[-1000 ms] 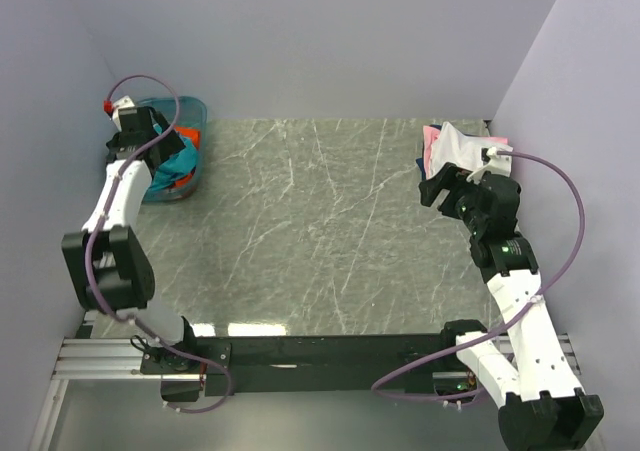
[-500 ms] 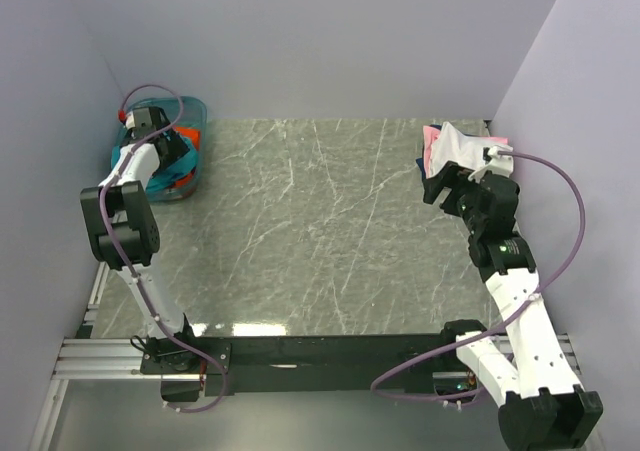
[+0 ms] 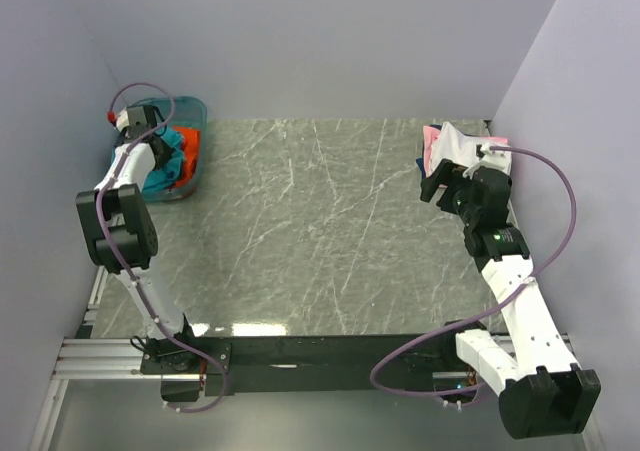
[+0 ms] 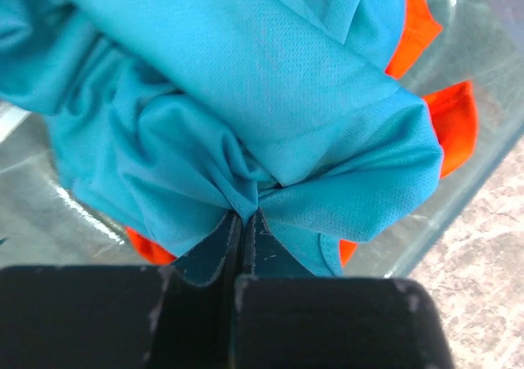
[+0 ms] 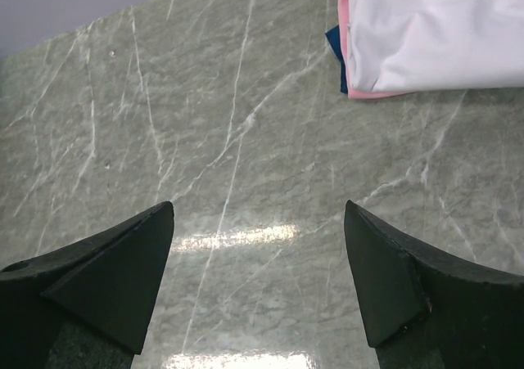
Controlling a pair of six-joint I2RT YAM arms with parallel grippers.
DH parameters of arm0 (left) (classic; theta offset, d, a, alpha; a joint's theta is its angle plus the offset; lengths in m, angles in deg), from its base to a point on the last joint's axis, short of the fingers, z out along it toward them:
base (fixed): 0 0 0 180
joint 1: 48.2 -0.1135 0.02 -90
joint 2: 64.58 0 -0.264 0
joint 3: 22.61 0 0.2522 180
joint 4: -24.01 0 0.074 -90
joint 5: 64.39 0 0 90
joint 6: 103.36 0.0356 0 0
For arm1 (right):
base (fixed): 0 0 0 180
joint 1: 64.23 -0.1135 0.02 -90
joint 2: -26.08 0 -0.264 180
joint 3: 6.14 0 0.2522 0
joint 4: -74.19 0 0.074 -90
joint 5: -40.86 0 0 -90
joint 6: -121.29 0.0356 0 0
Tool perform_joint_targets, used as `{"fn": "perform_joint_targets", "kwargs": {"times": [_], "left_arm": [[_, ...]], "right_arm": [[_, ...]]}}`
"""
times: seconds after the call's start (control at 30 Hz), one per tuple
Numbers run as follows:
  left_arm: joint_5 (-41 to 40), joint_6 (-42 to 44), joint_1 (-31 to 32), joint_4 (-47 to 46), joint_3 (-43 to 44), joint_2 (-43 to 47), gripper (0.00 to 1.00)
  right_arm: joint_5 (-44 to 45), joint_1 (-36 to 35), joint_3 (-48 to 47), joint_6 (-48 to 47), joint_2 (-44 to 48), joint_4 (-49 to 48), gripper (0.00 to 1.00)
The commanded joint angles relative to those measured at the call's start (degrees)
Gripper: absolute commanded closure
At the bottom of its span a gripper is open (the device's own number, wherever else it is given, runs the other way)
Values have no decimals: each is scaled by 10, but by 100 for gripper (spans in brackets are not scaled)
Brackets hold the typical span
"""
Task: Fold and stack the t-shirts
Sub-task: Grab the tshirt from the pile
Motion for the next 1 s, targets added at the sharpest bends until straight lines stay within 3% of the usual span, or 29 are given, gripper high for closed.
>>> {"fn": "perform_joint_targets", "kwargs": {"times": [0.0,0.57,0.73,0.97], "left_arm": [[-27,7,-8,-3,13,76,100],[20,16,-10,-68,-34,339,100],[127,2,-8,-117,-40,401,100],[280,1,43,-126,24,399,100]], "right_arm": [[-12,2,-27,8,-6,-25,10],[-56,2,-11,26,9,-30,11],[-63,2,-3,27,19,-35,11],[-80,2,-1,37,20,-34,11]]}}
